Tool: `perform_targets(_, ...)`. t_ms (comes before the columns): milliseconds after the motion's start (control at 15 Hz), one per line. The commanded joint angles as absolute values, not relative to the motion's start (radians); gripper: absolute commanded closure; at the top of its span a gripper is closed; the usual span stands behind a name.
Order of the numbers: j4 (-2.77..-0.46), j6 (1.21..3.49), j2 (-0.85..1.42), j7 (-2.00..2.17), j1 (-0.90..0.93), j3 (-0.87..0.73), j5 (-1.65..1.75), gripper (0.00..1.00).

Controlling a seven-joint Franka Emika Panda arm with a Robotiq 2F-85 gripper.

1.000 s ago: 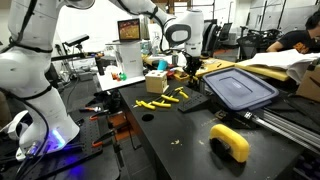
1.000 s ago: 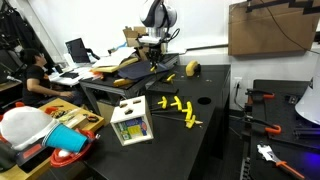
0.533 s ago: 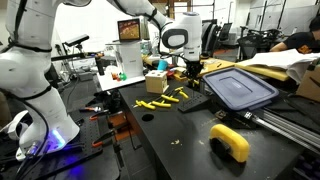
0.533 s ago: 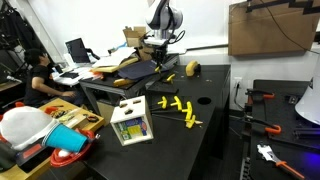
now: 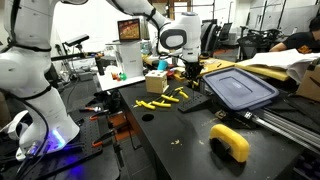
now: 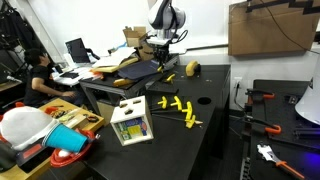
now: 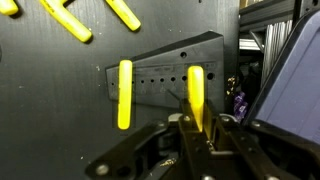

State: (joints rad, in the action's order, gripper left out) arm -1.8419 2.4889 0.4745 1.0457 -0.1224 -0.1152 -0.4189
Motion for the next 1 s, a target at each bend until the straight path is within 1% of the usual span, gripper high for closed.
perform_targets(0,-1.84,2.486,0.475,1.046,-0.121,-0.118,-0.419,0.84)
perform_targets(67,-1.841,2.487,0.474,1.046,-0.121,-0.118,-0.419,0.96)
perform_targets(933,-1.823,2.479,0.507,1.072,-0.105,-0.135,-0.401,0.96)
